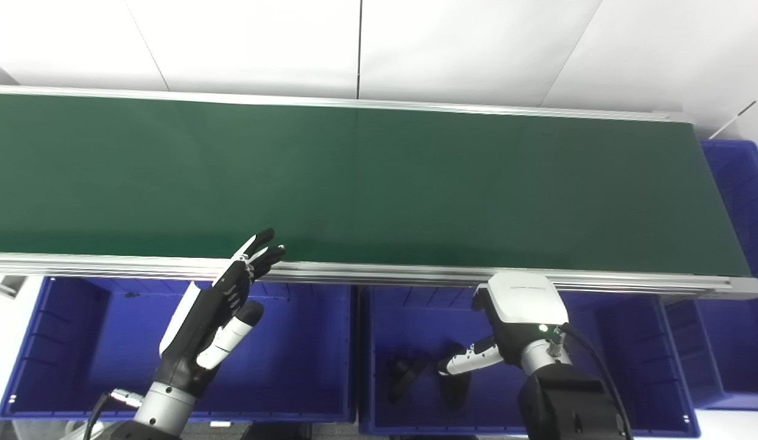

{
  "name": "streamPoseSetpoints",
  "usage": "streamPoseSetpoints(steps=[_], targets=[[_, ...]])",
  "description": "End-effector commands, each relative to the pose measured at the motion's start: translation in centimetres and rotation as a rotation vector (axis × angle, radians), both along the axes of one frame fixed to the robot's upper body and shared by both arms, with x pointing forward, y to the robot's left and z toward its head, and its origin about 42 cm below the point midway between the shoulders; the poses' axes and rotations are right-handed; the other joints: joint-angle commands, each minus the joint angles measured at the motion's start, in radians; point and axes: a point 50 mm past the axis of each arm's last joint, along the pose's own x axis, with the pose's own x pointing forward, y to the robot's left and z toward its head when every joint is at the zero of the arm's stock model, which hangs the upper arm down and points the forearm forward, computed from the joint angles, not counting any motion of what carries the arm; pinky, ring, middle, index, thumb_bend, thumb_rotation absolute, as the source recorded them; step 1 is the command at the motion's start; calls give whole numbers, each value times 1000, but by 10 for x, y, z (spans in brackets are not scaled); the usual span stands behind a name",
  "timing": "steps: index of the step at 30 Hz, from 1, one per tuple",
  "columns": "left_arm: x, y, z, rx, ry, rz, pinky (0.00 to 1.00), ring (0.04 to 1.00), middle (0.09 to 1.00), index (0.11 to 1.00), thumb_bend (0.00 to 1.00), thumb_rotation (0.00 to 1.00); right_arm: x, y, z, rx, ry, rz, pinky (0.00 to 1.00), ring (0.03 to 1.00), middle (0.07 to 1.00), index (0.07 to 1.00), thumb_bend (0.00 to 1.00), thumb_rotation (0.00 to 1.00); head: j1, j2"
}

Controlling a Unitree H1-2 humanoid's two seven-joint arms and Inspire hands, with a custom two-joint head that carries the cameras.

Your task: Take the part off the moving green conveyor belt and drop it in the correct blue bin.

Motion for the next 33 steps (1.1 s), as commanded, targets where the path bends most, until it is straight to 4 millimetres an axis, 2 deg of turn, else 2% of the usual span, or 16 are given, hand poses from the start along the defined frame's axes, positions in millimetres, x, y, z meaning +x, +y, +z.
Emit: streamPoseSetpoints(steps=[1,6,11,13,14,15,18,20,23,26,33], targets=[[0,1,7,-14,-28,-5,945,908,889,933,624,837,1,3,9,11,-25,27,625,679,722,705,1000,568,1,1],[0,1,6,-15,-19,-11,953,914,896,939,618,833,0,4,9,20,-20,30,650,689,729,702,1000,581,19,-7],[-5,-2,5,17,-19,-14,920,904,895,944,598,854,-10,10,16,37,-45,67,579,653,712,700,1000,653,98,-27],[-8,-5,4,21,-7,-11,919,899,887,932,587,826,-17,14,22,173,-67,77,542,643,715,700,1000,785,123,-33],[-9,-6,4,22,-3,-11,929,903,887,930,585,824,-21,18,26,312,-115,85,530,643,710,697,1000,874,127,-34],[-11,-8,4,22,-1,-13,948,909,884,927,576,813,-25,20,28,443,-168,87,478,583,645,665,982,968,146,-38],[-13,-11,2,17,5,-13,962,915,884,926,567,797,-39,35,30,849,-357,78,427,529,613,696,936,995,159,-44],[-14,-14,1,23,7,-18,969,919,884,925,566,793,-47,46,27,1105,-435,21,443,535,622,715,889,999,161,-49],[-15,-18,0,21,8,-14,965,912,878,921,564,786,-55,59,11,1330,-494,-92,505,588,671,727,800,1000,172,-52],[-17,-21,1,4,27,-7,985,922,881,920,578,780,-61,60,-11,1387,-518,-131,603,695,750,777,770,1000,178,-55],[-20,-26,-2,-17,39,5,1000,934,888,924,584,775,-64,51,-41,1387,-496,-112,738,799,827,832,801,1000,185,-68]])
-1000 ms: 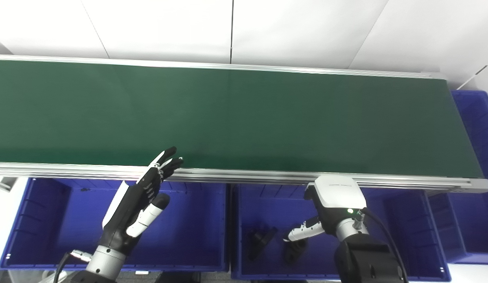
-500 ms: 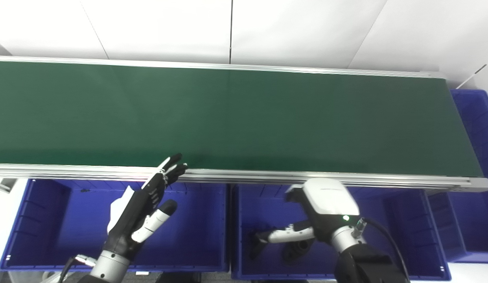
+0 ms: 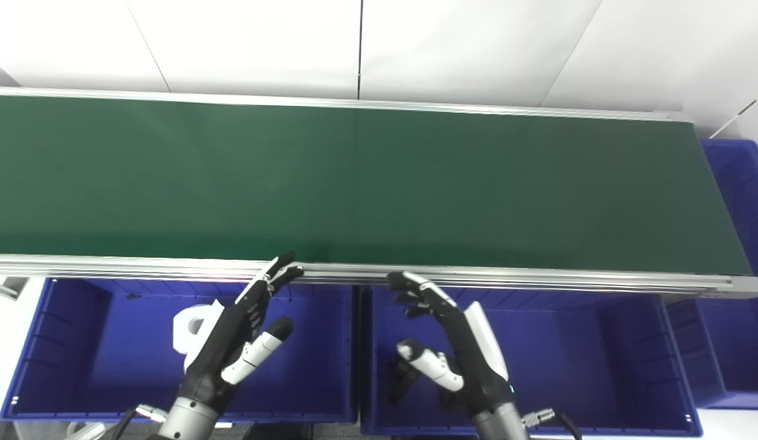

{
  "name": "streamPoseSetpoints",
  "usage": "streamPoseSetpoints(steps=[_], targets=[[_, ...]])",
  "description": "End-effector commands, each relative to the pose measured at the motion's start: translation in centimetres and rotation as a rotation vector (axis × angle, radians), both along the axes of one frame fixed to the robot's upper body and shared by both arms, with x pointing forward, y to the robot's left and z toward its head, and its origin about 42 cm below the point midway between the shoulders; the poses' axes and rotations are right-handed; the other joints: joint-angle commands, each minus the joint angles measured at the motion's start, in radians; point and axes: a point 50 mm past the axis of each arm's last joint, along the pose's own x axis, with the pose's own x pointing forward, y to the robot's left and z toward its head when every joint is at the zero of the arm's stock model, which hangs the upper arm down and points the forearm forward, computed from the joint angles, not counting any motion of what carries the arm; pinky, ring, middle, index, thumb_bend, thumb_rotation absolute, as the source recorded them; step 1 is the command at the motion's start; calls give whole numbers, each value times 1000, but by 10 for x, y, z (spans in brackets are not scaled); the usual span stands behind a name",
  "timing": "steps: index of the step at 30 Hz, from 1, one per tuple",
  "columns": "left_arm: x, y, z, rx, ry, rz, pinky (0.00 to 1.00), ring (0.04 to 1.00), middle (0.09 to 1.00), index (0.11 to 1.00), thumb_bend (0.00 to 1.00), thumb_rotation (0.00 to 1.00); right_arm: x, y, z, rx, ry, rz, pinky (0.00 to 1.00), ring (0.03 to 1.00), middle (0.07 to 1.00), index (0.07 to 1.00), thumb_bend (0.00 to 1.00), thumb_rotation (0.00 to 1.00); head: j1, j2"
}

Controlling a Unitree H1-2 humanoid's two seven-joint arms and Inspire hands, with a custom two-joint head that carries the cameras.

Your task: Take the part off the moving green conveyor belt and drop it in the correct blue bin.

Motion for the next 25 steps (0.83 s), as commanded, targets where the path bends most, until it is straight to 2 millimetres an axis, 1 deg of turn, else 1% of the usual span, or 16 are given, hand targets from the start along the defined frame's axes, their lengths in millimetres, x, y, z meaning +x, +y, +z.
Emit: streamPoseSetpoints(steps=[1,2,4,6,9,11,14,16,20,21,23,25], targets=[[-3,-4,12,-6,-55,15,1000,934,890,924,586,776,-1,5,8,73,-126,-19,750,812,842,844,806,1000,3,-4],[-4,-5,12,-6,-52,15,1000,936,894,925,590,781,-1,5,5,66,-126,-16,765,836,865,861,816,1000,4,-5],[-5,-5,11,-7,-52,16,1000,936,896,925,590,781,-3,5,1,58,-131,-24,781,855,881,875,824,1000,12,-9],[-6,-6,10,-2,-50,17,986,931,891,918,592,779,-2,6,0,65,-147,-51,815,883,907,919,840,1000,12,-9],[-6,-7,8,-2,-46,23,961,919,883,908,608,768,-1,6,-2,39,-174,-77,848,918,944,983,812,1000,12,-15],[-7,-8,5,1,-48,20,963,922,886,910,612,775,-1,6,-4,16,-188,-86,892,941,960,988,784,1000,13,-20],[-7,-9,3,8,-51,13,967,925,890,915,624,790,-2,6,-8,-20,-198,-78,924,953,968,984,772,1000,14,-21],[-8,-10,2,6,-47,9,969,929,894,919,628,794,-2,6,-10,-50,-205,-68,923,956,972,983,764,1000,17,-21],[-7,-12,1,6,-54,-4,965,935,908,932,627,806,-3,4,-14,-72,-193,-60,914,959,975,970,778,1000,23,-22],[-7,-13,0,5,-55,-1,965,935,908,932,627,806,-3,4,-16,-56,-175,-57,914,959,975,970,778,1000,26,-24],[-7,-15,0,0,-55,9,956,931,904,925,638,797,-4,4,-18,-18,-128,-56,930,968,983,973,810,1000,27,-25],[-6,-16,-1,-4,-58,18,942,928,903,918,649,790,-4,4,-20,31,-76,-64,968,982,993,995,793,1000,27,-25]])
